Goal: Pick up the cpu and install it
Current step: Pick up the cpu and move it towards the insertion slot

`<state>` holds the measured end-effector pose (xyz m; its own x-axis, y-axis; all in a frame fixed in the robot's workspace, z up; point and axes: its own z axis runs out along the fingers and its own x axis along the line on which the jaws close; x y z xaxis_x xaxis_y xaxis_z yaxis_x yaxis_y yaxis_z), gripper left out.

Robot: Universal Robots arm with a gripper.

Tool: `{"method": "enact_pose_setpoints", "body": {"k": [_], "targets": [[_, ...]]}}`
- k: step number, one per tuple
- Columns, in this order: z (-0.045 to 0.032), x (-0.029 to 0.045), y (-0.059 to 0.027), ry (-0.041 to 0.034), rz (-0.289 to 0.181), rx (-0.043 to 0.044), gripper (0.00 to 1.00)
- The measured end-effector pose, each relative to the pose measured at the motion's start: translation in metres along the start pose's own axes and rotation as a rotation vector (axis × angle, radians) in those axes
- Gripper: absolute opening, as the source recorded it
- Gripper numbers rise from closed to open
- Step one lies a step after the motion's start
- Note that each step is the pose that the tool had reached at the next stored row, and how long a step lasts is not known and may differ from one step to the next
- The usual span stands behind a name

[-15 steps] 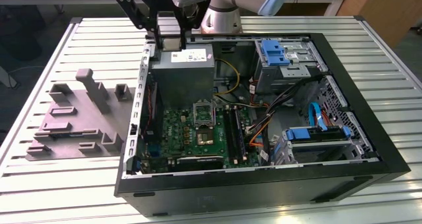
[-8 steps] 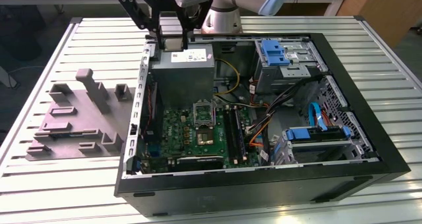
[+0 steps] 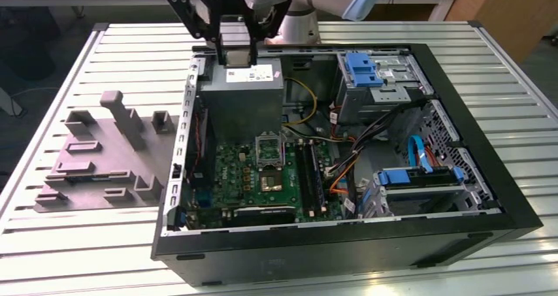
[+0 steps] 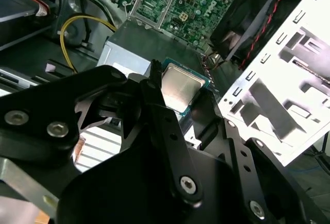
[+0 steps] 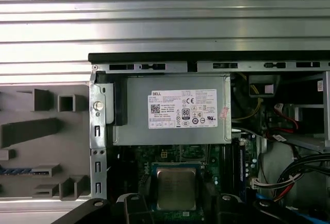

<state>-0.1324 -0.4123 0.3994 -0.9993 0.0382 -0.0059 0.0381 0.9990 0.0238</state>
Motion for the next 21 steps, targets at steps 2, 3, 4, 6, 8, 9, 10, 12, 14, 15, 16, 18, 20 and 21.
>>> {"method": "enact_pose_setpoints", "body": {"k": [2, 3, 4, 6, 8, 9, 10, 12, 14, 15, 16, 18, 20, 21], "targets": [[0.0000, -0.0026, 0.0001, -0.0001, 0.000, 0.0000, 0.47], [0.0000, -0.0038, 0.0001, 0.0000, 0.000, 0.0000, 0.47], [0.0000, -0.0052, 0.0002, 0.0000, 0.000, 0.0000, 0.47], [0.0001, -0.0076, 0.0003, -0.0001, 0.000, -0.0001, 0.47], [0.0001, -0.0102, 0.0004, 0.0000, 0.000, 0.0000, 0.47], [0.0001, -0.0115, 0.0005, 0.0000, 0.000, 0.0000, 0.47], [0.0001, -0.0127, 0.0005, -0.0001, 0.000, 0.0000, 0.47], [0.0002, -0.0153, 0.0006, -0.0001, 0.000, -0.0001, 0.47], [0.0001, -0.0173, 0.0006, 0.0000, 0.000, 0.0000, 0.47], [0.0001, -0.0177, 0.0006, -0.0001, 0.000, 0.0000, 0.47], [0.0001, -0.0177, 0.0006, -0.0001, 0.000, 0.0000, 0.47], [0.0001, -0.0178, 0.0007, 0.0000, 0.000, -0.0001, 0.47], [0.0001, -0.0179, 0.0007, 0.0000, 0.000, 0.0000, 0.47], [0.0001, -0.0180, 0.0007, 0.0000, 0.000, 0.0000, 0.47]]}}
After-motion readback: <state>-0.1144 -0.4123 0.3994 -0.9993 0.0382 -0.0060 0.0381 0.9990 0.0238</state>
